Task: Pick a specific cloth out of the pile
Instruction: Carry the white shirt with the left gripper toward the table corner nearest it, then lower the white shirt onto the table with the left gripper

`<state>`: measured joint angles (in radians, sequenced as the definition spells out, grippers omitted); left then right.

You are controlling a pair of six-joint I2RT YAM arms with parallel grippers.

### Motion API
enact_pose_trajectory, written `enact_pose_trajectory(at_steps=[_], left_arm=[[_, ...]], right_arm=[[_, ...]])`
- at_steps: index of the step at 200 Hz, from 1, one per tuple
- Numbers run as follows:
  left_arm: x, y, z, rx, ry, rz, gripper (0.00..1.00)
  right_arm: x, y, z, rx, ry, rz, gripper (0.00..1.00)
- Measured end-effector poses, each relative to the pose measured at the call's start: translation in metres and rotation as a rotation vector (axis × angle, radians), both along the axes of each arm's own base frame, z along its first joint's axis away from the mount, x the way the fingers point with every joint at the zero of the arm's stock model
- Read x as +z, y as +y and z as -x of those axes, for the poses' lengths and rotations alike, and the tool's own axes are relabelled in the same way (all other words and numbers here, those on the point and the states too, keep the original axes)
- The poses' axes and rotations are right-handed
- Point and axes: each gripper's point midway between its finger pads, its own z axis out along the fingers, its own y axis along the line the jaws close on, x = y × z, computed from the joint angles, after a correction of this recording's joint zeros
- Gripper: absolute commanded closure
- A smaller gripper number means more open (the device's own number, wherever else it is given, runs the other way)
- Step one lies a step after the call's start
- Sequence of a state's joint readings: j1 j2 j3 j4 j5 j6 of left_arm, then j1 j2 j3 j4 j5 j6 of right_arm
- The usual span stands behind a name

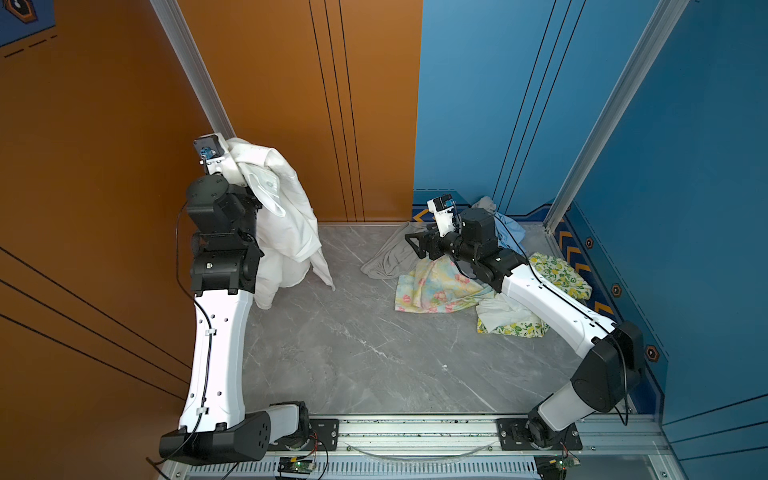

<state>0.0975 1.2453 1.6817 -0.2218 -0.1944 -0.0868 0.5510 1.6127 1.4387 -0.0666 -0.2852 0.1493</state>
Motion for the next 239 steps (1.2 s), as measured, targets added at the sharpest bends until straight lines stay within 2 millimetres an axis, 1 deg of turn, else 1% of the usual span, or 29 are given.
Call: enact_pose_trajectory(at_steps=[18, 40, 61, 85, 103, 115, 130, 167, 189, 201, 215, 239], left_arm=[[-0.008, 0.012, 0.012, 0.053, 0.029, 0.014, 1.00], [-0.016, 0.020, 0.023, 0.104, 0.062, 0.026, 1.00], [-0.028, 0.028, 0.035, 0.162, 0.086, 0.049, 1.00], [-0.052, 0.032, 0.042, 0.221, 0.126, 0.090, 1.00], [-0.074, 0.031, 0.038, 0.252, 0.163, 0.125, 1.00], [-0.088, 0.029, 0.031, 0.270, 0.193, 0.143, 1.00], [-0.101, 0.026, 0.020, 0.291, 0.216, 0.163, 1.00], [-0.129, 0.025, -0.010, 0.346, 0.238, 0.238, 1.00], [-0.141, 0.028, -0.020, 0.376, 0.234, 0.285, 1.00], [-0.145, 0.029, -0.021, 0.389, 0.214, 0.317, 1.00], [-0.152, 0.033, -0.017, 0.401, 0.183, 0.366, 1.00], [-0.183, 0.044, -0.001, 0.433, 0.170, 0.458, 1.00]], right_arm=[[-0.014, 0.010, -0.002, 0.017, 0.026, 0.013, 0.15], [-0.022, 0.020, -0.003, 0.030, 0.042, 0.019, 0.15], [-0.022, 0.024, -0.001, 0.040, 0.044, 0.016, 0.15], [-0.018, 0.027, -0.001, 0.044, 0.032, 0.002, 0.16], [-0.015, 0.027, -0.002, 0.043, 0.023, -0.008, 0.16], [-0.013, 0.028, -0.003, 0.041, 0.021, -0.018, 0.16], [-0.015, 0.028, -0.003, 0.040, 0.021, -0.022, 0.16], [-0.036, 0.024, -0.003, 0.029, 0.054, -0.013, 0.16], [-0.050, 0.018, -0.005, 0.017, 0.079, -0.012, 0.16], [-0.057, 0.015, -0.005, 0.013, 0.095, -0.011, 0.16], [-0.062, 0.013, -0.005, 0.011, 0.102, -0.013, 0.16], [-0.070, 0.011, -0.005, 0.007, 0.111, -0.023, 0.16]])
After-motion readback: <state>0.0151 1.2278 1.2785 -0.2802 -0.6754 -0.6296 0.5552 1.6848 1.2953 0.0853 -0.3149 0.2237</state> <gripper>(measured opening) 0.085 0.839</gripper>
